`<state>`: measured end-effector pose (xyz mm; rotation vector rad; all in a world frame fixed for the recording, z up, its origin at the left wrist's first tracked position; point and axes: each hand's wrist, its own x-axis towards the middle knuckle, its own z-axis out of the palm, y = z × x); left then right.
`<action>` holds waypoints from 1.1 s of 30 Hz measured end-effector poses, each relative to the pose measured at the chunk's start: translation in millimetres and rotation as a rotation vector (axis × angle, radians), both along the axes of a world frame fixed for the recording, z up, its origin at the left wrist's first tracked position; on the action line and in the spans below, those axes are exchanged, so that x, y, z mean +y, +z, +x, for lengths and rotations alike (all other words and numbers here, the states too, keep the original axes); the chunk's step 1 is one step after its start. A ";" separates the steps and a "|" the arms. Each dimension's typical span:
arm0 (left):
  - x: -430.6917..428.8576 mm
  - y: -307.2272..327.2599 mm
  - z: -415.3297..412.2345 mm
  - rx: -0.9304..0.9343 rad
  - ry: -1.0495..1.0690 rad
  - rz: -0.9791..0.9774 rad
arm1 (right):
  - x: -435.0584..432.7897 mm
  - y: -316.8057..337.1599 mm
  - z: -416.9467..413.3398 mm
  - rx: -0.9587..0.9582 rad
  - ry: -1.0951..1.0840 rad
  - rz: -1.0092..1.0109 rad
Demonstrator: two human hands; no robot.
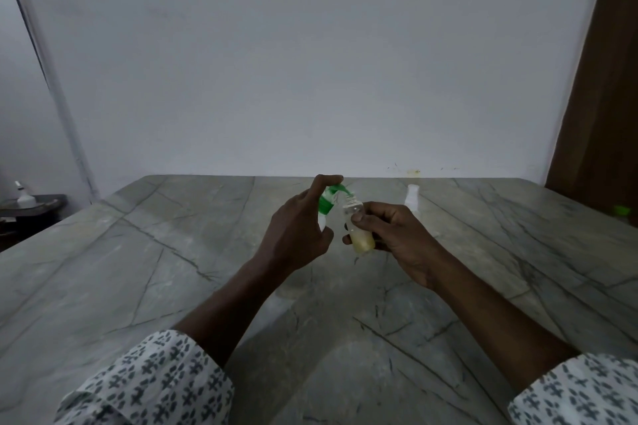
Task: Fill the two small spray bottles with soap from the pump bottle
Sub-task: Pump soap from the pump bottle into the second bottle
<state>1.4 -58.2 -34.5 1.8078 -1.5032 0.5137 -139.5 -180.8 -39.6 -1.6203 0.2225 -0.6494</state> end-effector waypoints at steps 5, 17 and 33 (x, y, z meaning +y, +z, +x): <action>-1.1 0.1 1.7 -0.012 0.008 0.025 | -0.7 0.2 0.4 -0.002 -0.003 0.006; -1.6 2.7 -1.8 0.014 0.021 0.016 | 0.8 -4.3 2.6 0.030 0.007 -0.003; 0.5 0.9 -3.2 -0.005 0.015 0.020 | -0.2 -1.4 1.5 0.007 -0.005 0.012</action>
